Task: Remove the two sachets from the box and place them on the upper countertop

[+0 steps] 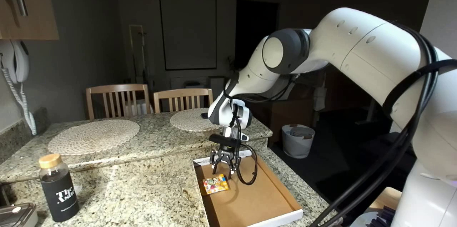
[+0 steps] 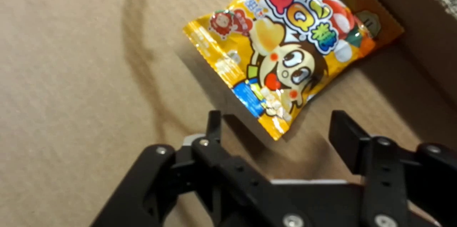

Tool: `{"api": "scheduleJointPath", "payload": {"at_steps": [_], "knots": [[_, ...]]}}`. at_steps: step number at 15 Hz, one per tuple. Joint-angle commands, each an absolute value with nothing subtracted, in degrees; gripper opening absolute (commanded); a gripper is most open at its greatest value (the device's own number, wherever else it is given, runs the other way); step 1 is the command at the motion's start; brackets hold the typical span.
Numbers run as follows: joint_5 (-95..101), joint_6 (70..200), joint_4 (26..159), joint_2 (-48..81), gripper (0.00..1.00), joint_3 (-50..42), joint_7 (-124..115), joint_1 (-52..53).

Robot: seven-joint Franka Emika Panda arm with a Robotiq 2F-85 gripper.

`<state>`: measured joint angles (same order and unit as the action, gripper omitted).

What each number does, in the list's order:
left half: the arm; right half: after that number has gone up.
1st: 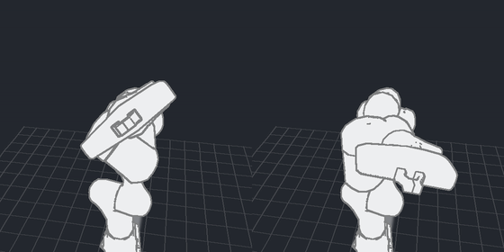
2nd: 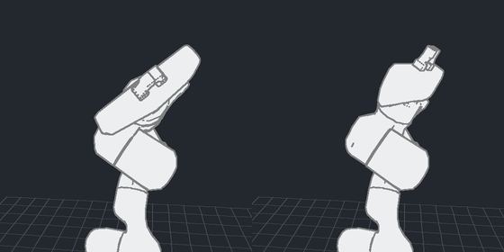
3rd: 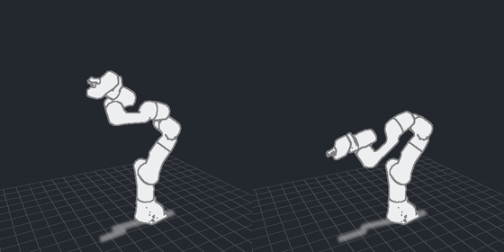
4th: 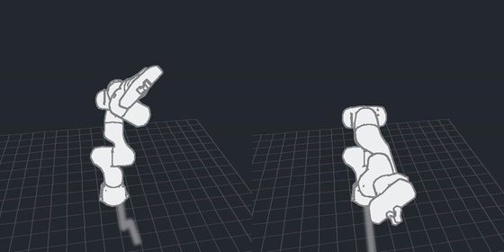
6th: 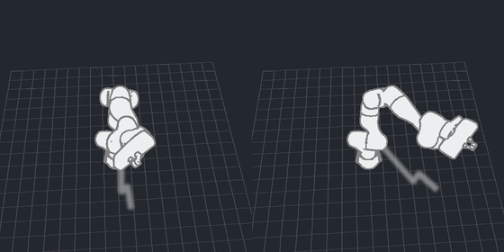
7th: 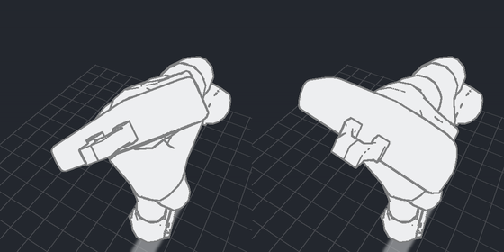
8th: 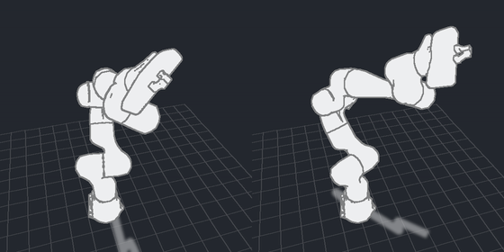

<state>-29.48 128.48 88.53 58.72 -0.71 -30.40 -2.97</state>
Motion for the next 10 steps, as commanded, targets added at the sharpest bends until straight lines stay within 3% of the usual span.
{"api": "scheduleJointPath", "payload": {"at_steps": [1, 10], "knots": [[-30.4, 131.57, 98.33, 51.82, 1.0, 0.89, -24.94, -4.23], [-29.35, 127.94, 98.47, 52.88, 1.0, 1.55, -23.75, -2.85]]}}
